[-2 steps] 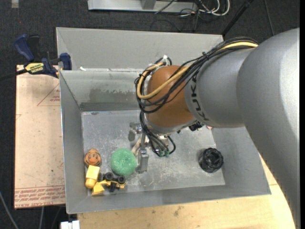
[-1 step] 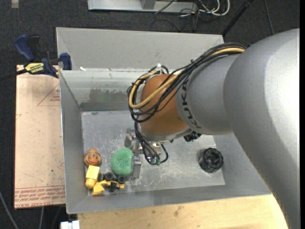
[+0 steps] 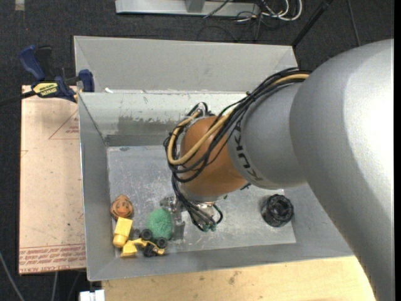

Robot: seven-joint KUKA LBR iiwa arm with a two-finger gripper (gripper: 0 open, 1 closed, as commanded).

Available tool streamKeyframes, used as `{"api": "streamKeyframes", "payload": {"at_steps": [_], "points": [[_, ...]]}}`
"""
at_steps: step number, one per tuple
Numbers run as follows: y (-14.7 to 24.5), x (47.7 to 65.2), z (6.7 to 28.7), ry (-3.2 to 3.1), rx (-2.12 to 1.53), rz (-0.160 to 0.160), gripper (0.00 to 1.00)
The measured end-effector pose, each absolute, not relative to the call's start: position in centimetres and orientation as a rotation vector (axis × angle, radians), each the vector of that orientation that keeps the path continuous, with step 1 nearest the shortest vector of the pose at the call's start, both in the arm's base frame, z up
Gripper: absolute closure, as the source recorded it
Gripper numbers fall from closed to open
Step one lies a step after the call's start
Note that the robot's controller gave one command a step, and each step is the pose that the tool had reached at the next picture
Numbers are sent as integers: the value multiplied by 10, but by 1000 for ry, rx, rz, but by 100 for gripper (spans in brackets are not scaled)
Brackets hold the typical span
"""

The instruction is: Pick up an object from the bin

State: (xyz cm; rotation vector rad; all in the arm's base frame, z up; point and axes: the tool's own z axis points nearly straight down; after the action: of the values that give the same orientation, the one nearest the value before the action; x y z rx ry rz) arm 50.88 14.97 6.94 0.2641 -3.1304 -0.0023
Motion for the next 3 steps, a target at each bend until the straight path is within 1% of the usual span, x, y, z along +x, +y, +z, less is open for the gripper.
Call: {"api": "streamKeyframes", "payload": {"at_steps": [1,2,3], "points": [[150,509,69,-3130,264,-2,100],[156,507,116,-3123,274,1,100],[139,520,128,-3138,320,-5,100]]}}
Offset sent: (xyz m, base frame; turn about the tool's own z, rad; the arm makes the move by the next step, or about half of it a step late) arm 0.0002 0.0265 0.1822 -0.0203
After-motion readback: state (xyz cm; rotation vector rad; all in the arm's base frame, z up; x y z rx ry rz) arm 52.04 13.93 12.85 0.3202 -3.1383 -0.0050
